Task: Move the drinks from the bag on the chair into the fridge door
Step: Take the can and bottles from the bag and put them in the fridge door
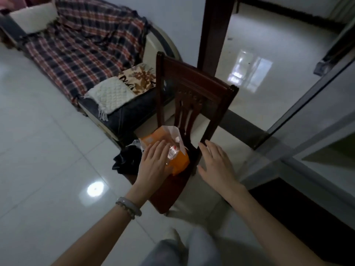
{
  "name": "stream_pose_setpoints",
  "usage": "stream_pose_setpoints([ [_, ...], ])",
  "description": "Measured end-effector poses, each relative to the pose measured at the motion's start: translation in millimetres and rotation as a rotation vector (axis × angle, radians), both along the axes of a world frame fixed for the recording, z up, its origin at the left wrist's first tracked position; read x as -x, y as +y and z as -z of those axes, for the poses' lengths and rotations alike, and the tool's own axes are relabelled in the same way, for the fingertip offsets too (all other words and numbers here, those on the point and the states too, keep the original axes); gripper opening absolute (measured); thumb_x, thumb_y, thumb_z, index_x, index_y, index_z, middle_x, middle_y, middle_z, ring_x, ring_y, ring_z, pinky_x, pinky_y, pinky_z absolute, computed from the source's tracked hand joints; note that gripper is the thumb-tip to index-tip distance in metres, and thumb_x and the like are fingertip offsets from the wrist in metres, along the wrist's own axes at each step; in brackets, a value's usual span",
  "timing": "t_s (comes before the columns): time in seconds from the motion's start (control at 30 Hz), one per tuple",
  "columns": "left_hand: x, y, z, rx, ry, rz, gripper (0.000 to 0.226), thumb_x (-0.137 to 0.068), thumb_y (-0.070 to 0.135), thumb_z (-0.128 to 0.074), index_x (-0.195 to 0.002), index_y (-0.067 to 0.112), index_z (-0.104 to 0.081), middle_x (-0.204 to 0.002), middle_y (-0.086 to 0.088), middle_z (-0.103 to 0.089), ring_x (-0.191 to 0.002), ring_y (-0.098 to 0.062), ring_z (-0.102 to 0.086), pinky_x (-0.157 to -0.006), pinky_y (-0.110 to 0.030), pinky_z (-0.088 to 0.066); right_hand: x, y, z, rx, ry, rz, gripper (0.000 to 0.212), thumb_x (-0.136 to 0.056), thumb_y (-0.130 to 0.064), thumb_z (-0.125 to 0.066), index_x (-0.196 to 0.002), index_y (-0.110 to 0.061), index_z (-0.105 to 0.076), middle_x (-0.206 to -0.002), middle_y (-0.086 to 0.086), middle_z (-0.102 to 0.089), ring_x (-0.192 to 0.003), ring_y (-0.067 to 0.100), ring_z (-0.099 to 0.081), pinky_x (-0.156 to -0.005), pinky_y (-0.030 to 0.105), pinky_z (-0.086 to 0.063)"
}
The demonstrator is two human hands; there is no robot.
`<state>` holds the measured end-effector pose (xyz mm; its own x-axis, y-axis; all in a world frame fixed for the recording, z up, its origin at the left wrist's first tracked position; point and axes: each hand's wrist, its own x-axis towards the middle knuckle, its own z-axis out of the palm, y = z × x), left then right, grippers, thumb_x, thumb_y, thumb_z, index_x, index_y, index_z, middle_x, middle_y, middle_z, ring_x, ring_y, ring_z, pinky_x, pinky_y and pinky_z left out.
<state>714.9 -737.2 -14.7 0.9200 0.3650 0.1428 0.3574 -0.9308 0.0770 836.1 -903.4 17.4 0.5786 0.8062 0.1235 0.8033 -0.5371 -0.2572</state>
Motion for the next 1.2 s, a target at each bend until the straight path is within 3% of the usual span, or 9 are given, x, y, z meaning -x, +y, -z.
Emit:
stream_pose_setpoints([
  [0.1,-1.4,32.6,27.7,0.051,0.011,-0.087,0.062,-0.079,0.043,-0.061,-0.128,0.007,-0.05,-0.134,-0.015,-0.052,-0.126,-0.031,-0.046,-0.105,-0.046,-0.032,-18.3,33.5,23.4,0.011,0.071,-0.073,0.069,-0.075,-0.015,-0.074,-0.135,-0.008,-0.042,-0.135,0.019,-0.047,-0.127,0.033,-0.042,-0.103,0.042,-0.036],
  [0.23,-22.9,63.9,73.7,0.145,0.104,-0.164,0.065,-0.077,0.039,-0.069,-0.13,0.006,-0.048,-0.136,-0.015,-0.05,-0.128,-0.031,-0.043,-0.106,-0.046,-0.032,-52.4,84.0,59.9,0.047,0.172,-0.148,0.064,-0.079,-0.012,-0.069,-0.135,-0.004,-0.04,-0.136,0.019,-0.045,-0.129,0.031,-0.038,-0.106,0.037,-0.03],
  [0.4,-64.1,100.6,134.9,0.246,0.236,-0.192,0.065,-0.086,0.042,-0.055,-0.139,0.008,-0.038,-0.145,-0.013,-0.038,-0.136,-0.029,-0.031,-0.111,-0.045,-0.023,-99.9,137.0,109.7,0.089,0.206,-0.223,0.052,-0.079,-0.013,-0.069,-0.126,-0.002,-0.05,-0.128,0.021,-0.053,-0.122,0.033,-0.047,-0.1,0.042,-0.041],
  [0.47,-81.7,116.9,163.1,0.274,0.307,-0.18,0.066,-0.087,0.043,-0.053,-0.139,0.007,-0.036,-0.146,-0.013,-0.036,-0.136,-0.03,-0.029,-0.112,-0.045,-0.021,-118.4,155.1,133.5,0.106,0.264,-0.26,0.053,-0.08,-0.014,-0.068,-0.128,-0.003,-0.049,-0.131,0.018,-0.051,-0.125,0.031,-0.044,-0.102,0.038,-0.037],
  [0.53,-97.9,129.4,192.6,0.306,0.365,-0.172,0.064,-0.086,0.041,-0.056,-0.138,0.006,-0.038,-0.144,-0.014,-0.038,-0.134,-0.031,-0.031,-0.111,-0.044,-0.023,-133.2,170.0,156.7,0.116,0.338,-0.311,0.052,-0.083,-0.015,-0.064,-0.131,-0.005,-0.048,-0.136,0.015,-0.048,-0.129,0.027,-0.039,-0.105,0.035,-0.032],
  [0.73,-122.0,131.7,265.3,0.43,0.468,-0.185,0.052,-0.079,0.03,-0.065,-0.122,0.005,-0.052,-0.128,-0.015,-0.054,-0.123,-0.032,-0.045,-0.099,-0.044,-0.035,-153.2,193.9,218.6,0.183,0.452,-0.477,0.052,-0.08,-0.013,-0.064,-0.129,-0.005,-0.049,-0.133,0.014,-0.051,-0.128,0.027,-0.042,-0.107,0.042,-0.035],
  [0.9,-129.0,123.9,309.9,0.416,0.594,-0.015,0.053,-0.088,0.041,-0.052,-0.132,0.014,-0.043,-0.136,-0.008,-0.047,-0.129,-0.027,-0.037,-0.105,-0.04,-0.029,-162.6,195.2,247.1,0.234,0.449,-0.527,0.057,-0.078,-0.016,-0.067,-0.13,-0.007,-0.046,-0.132,0.012,-0.052,-0.129,0.023,-0.04,-0.112,0.037,-0.028],
  [1.07,-136.6,120.4,326.2,0.323,0.703,0.181,0.049,-0.094,0.035,-0.041,-0.139,0.017,-0.034,-0.148,-0.008,-0.031,-0.136,-0.028,-0.026,-0.11,-0.044,-0.022,-163.8,190.6,251.4,0.255,0.447,-0.477,0.058,-0.08,-0.021,-0.064,-0.134,-0.008,-0.044,-0.138,0.011,-0.049,-0.132,0.022,-0.038,-0.113,0.036,-0.024],
  [1.2,-141.3,121.0,338.2,0.277,0.765,0.276,0.047,-0.094,0.041,-0.037,-0.135,0.017,-0.042,-0.138,-0.007,-0.047,-0.127,-0.029,-0.04,-0.104,-0.048,-0.029,-161.5,191.0,250.2,0.259,0.457,-0.421,0.057,-0.078,-0.018,-0.065,-0.13,-0.006,-0.047,-0.136,0.012,-0.051,-0.13,0.024,-0.041,-0.112,0.038,-0.027],
])
